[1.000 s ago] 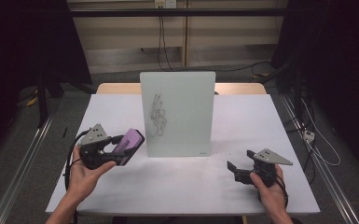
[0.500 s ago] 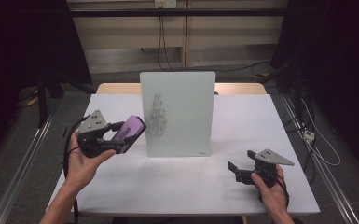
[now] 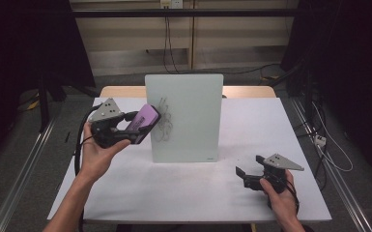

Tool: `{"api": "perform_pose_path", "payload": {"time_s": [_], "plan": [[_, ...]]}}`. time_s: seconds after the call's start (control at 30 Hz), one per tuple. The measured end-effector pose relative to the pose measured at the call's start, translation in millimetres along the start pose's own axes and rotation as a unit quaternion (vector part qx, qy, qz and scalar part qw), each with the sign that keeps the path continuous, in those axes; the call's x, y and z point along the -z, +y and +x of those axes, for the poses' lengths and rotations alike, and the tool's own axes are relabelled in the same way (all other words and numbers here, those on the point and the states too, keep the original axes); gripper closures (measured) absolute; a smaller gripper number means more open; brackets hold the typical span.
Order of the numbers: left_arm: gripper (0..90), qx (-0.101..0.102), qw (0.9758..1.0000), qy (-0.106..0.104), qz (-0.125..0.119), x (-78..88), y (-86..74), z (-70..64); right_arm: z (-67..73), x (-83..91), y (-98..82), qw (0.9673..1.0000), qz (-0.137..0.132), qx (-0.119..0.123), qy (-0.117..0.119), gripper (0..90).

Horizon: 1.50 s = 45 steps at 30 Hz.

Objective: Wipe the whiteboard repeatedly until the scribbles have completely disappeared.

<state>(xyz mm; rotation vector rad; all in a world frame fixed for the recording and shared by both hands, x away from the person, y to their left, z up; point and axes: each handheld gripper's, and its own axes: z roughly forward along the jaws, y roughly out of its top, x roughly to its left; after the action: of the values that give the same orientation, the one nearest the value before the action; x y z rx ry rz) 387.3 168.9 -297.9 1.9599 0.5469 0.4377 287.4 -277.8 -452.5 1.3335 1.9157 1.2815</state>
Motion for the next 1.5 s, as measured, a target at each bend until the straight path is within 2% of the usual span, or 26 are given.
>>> {"api": "perform_pose_path", "payload": {"time_s": [0.2,0.33,0.47,0.5,0.63,0.73,0.87,1.07,1.13,1.27,1.5], "plan": [[41.0,-0.002,1.0000,-0.003,0.006,-12.8,8.2,0.7,1.8,-0.6,1.2,1.0000,0.000,0.003,0.001,8.2],[41.0,-0.008,0.9999,-0.004,0.008,-18.1,13.0,0.3,4.1,-1.3,1.7,1.0000,0.001,0.008,0.003,8.2],[41.0,-0.022,0.9996,-0.005,0.016,-22.8,18.7,2.9,4.1,-1.1,2.1,1.0000,0.000,0.005,0.002,8.1],[41.0,-0.020,0.9997,-0.005,0.015,-24.5,20.0,2.3,4.2,-1.6,2.3,1.0000,0.000,0.005,0.002,8.1],[41.0,-0.042,0.9989,-0.003,0.018,-30.6,28.9,1.5,4.5,-3.6,2.6,1.0000,0.003,0.007,0.005,8.2],[41.0,-0.046,0.9988,0.002,0.016,-33.3,31.7,0.6,4.3,-2.9,2.4,1.0000,0.002,0.007,0.005,8.2],[41.0,-0.068,0.9974,0.009,0.024,-37.3,38.8,0.2,4.6,-1.8,1.8,0.9999,0.004,0.008,0.006,8.2],[41.0,-0.092,0.9953,0.023,0.019,-36.3,49.4,0.7,3.8,-0.5,1.0,0.9999,0.004,0.008,0.004,8.2],[41.0,-0.093,0.9953,0.021,0.015,-38.5,50.4,2.2,3.5,0.3,0.8,1.0000,0.003,0.007,0.003,8.3],[41.1,-0.101,0.9944,0.020,0.025,-45.2,49.0,5.5,3.9,0.2,0.8,1.0000,0.005,0.007,0.002,8.3],[41.0,-0.100,0.9945,0.013,0.029,-51.5,48.2,8.2,3.8,0.2,0.6,0.9999,0.006,0.006,0.005,8.3]]}}
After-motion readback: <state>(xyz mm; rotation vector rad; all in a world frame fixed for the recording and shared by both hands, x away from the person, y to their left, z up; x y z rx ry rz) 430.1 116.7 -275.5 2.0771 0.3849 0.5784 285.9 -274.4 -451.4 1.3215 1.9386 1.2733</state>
